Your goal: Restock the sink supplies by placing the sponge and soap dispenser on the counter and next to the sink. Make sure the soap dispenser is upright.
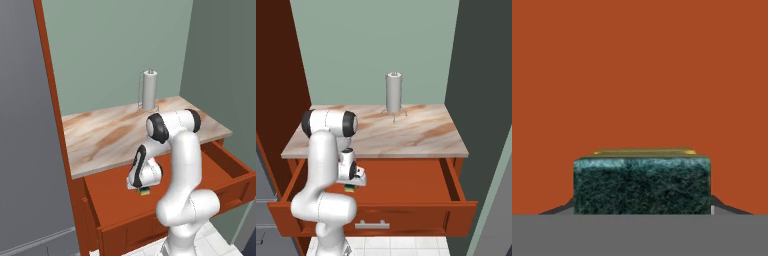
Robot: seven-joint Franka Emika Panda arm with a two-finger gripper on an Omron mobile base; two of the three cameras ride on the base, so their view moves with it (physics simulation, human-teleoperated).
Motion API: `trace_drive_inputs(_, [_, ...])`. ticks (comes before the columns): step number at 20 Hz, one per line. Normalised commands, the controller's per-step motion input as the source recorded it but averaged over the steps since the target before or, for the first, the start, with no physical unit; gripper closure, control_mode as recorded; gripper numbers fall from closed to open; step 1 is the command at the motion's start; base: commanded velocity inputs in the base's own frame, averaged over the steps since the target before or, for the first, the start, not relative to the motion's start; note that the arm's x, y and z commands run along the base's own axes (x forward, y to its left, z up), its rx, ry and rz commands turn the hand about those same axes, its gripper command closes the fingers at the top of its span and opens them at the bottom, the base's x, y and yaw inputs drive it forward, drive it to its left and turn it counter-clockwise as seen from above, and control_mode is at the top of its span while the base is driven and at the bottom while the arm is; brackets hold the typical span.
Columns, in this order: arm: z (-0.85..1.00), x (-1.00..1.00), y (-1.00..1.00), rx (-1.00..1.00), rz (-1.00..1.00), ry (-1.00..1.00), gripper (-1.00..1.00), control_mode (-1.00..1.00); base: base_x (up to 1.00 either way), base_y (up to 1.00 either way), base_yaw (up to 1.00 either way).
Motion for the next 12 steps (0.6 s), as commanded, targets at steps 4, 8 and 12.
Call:
trace_drive_inputs(4, [0.7,-0.12,-0.01,0.0,0.0,0.0,1.0,-1.0,0.0,0.0,0.0])
trace_drive_inputs(8, [0.99,-0.09,-0.11,0.0,0.0,0.0,1.0,-1.0,0.0,0.0,0.0])
trace_drive_inputs(12, [0.99,-0.17,-0.22,0.0,0.0,0.0,1.0,-1.0,0.0,0.0,0.0])
